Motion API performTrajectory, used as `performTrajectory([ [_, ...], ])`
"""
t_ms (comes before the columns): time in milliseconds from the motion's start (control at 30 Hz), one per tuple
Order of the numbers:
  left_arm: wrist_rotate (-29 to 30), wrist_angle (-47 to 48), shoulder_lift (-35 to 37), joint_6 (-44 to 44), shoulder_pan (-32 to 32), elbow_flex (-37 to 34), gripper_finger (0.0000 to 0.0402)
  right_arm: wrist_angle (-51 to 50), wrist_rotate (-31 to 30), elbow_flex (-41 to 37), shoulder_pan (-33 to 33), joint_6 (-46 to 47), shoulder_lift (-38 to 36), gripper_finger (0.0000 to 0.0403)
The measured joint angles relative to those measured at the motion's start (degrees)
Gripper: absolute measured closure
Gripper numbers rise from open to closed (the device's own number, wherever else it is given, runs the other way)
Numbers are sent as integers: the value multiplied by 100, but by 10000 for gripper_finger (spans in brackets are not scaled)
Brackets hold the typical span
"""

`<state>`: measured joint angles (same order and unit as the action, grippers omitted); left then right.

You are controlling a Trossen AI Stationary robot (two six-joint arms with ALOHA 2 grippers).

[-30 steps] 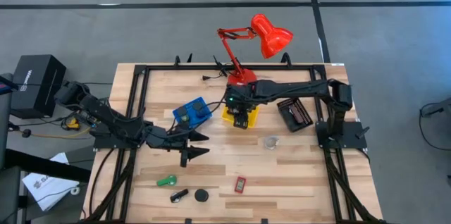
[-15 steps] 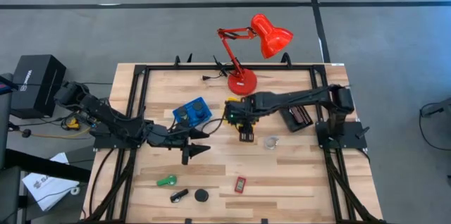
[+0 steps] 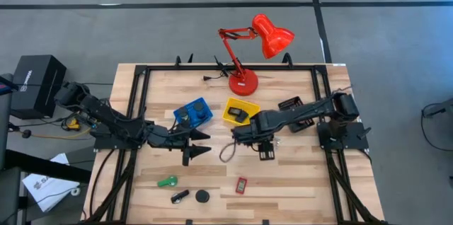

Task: Pick & Place Office items
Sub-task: Put the white wrist watch into the black bin

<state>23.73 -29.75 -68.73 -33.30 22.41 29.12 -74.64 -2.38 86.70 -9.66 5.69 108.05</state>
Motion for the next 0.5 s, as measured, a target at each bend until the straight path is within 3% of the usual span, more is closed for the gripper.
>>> performTrajectory([
  [267, 0, 5, 0, 0, 0, 1, 128, 219, 72, -101, -92, 430, -15, 217],
  [500, 0, 13, 0, 0, 0, 0, 128, 396, 345, -975, -356, 635, -75, 217],
])
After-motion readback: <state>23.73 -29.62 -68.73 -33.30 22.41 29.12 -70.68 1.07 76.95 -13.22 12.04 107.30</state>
